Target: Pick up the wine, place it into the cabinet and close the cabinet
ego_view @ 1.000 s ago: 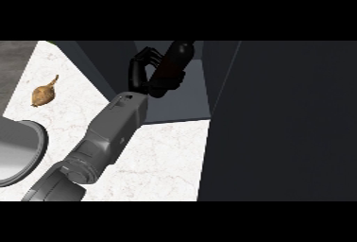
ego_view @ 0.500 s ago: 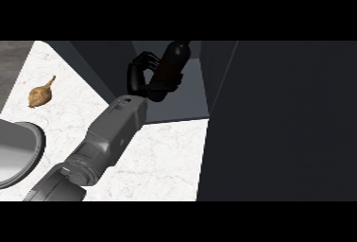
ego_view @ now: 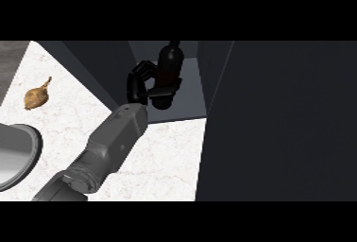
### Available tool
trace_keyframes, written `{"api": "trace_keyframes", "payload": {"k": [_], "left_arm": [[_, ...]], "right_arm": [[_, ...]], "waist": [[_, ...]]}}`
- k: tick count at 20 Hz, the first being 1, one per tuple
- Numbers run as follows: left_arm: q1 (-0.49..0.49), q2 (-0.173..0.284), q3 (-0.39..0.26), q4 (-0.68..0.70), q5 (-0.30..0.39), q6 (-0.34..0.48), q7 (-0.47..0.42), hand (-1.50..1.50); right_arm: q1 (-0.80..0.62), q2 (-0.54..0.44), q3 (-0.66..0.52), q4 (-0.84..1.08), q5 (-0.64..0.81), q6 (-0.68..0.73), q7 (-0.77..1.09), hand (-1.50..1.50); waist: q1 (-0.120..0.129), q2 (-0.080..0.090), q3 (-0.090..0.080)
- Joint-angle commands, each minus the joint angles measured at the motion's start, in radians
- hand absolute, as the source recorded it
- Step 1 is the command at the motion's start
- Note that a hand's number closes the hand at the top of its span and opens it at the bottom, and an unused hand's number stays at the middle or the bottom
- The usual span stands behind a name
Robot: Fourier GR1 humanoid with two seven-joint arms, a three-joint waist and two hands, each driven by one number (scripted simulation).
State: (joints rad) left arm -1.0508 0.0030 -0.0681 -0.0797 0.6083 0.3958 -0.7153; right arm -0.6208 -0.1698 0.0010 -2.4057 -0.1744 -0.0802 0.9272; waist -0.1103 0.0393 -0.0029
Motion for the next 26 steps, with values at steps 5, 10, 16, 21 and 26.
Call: {"api": "trace_keyframes", "payload": {"k": [5, 10, 16, 21, 26], "left_arm": [[0.080, -0.003, 0.008, -0.013, 0.043, -0.085, -0.046, 1.50], [0.115, -0.003, 0.006, -0.010, 0.074, -0.122, -0.034, 1.50], [0.151, -0.003, -0.023, -0.007, 0.081, -0.114, -0.054, 1.50], [0.185, -0.003, -0.046, -0.012, 0.093, -0.077, -0.075, 1.50], [0.177, -0.003, -0.065, -0.028, 0.106, -0.073, -0.076, 1.50]], "right_arm": [[-0.013, 0.030, 0.036, 0.006, -0.006, -0.009, -0.011, -1.50], [-0.030, 0.013, -0.003, -0.021, -0.060, -0.002, 0.018, -1.50], [-0.038, 0.017, -0.014, 0.039, -0.051, 0.011, -0.021, -1.50], [0.016, 0.025, -0.002, -0.034, -0.085, 0.020, -0.002, -1.50], [-0.017, 0.021, -0.015, 0.026, -0.068, 0.019, -0.012, -1.50]], "waist": [[-0.023, -0.003, -0.001], [-0.055, -0.005, -0.002], [-0.060, 0.003, -0.003], [-0.072, -0.006, -0.001], [-0.064, 0.000, -0.003]]}}
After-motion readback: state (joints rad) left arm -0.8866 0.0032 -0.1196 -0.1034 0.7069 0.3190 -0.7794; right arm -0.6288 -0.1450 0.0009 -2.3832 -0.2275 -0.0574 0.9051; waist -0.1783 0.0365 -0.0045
